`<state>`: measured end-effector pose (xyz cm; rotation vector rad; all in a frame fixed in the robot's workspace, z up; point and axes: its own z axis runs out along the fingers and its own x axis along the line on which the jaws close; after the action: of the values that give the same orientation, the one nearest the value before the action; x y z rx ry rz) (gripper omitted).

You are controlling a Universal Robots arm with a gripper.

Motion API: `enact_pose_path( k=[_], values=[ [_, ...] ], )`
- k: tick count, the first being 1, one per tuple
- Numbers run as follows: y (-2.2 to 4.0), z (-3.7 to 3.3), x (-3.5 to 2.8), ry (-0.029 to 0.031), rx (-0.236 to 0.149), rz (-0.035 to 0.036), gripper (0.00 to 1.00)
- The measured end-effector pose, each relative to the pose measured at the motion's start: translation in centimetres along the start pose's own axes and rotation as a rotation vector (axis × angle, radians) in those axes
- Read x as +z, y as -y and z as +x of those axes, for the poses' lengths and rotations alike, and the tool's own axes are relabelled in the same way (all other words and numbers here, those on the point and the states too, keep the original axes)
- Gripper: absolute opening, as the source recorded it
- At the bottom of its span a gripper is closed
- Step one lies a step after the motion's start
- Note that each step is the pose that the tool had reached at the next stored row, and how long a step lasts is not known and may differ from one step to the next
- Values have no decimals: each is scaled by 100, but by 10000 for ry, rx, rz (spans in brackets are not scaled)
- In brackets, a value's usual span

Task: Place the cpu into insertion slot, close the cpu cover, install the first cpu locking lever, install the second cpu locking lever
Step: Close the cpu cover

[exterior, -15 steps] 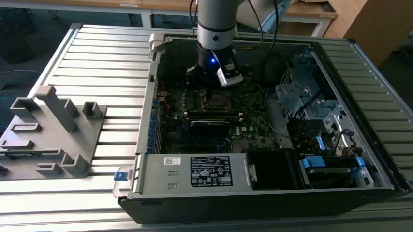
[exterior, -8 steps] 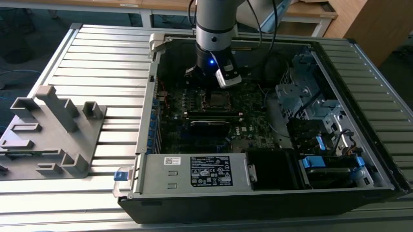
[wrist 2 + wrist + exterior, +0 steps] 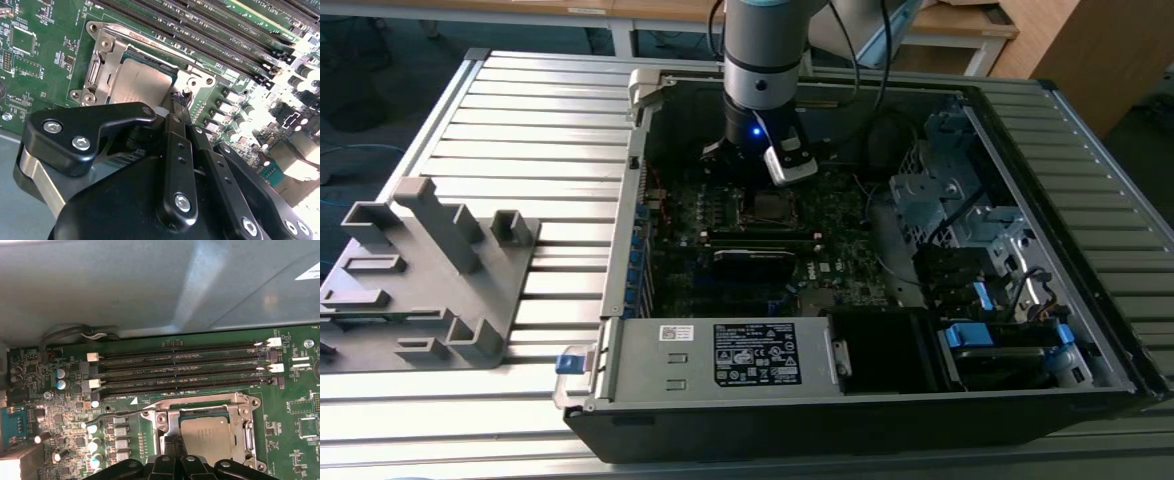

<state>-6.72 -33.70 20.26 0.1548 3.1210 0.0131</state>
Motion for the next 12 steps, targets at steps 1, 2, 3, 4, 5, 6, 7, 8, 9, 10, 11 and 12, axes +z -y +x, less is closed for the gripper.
enact_pose_path(
  k=[1,2,3,4,5,6,7,8,9,10,11,12],
  values=[
    [0,0,0,-1,0,2,11],
    [0,0,0,0,0,2,11],
    [0,5,1,2,2,-2,11],
    [1,13,1,3,1,-2,11],
    [2,26,1,8,0,-3,11],
    [3,35,2,9,0,-4,11],
    [3,41,6,10,1,-4,11],
    [4,45,16,10,1,-3,11],
    [5,48,27,9,1,-3,11],
    [5,48,34,8,0,-1,11],
    [5,48,35,8,-1,0,11],
    [5,48,35,7,-1,1,11]
  ],
)
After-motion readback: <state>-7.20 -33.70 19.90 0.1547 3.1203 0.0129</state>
